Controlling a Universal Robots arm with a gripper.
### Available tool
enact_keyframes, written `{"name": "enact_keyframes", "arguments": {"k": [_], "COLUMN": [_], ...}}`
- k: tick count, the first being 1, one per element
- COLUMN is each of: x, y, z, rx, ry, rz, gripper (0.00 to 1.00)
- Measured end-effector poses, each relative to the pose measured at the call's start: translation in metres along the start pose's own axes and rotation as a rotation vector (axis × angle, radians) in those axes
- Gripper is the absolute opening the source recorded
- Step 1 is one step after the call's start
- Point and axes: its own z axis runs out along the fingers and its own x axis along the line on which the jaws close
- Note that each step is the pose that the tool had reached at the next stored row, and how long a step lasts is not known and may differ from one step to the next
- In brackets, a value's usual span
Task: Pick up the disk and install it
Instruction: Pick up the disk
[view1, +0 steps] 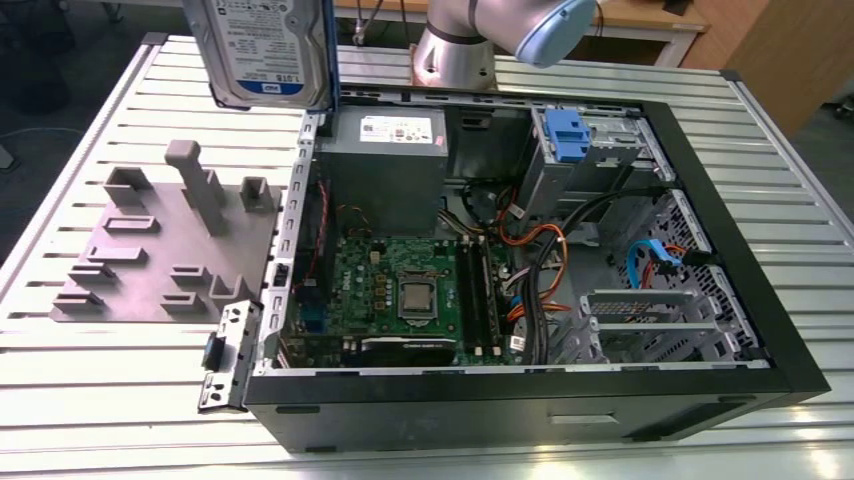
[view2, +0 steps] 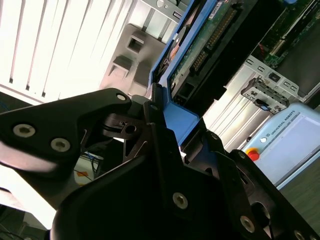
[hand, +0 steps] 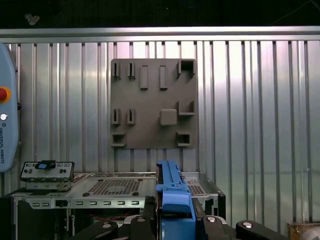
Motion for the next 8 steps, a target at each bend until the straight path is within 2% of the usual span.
{"name": "enact_keyframes", "arguments": {"k": [4, 8], "x": [0.0061, 0.0066], "y": [-0.0001, -0.0001], "z": [0.0, 0.0], "rx": [0.0, 0.0001], "ry": [0.0, 0.0], "rz": [0.0, 0.0], "gripper": [0.36, 0.36]}}
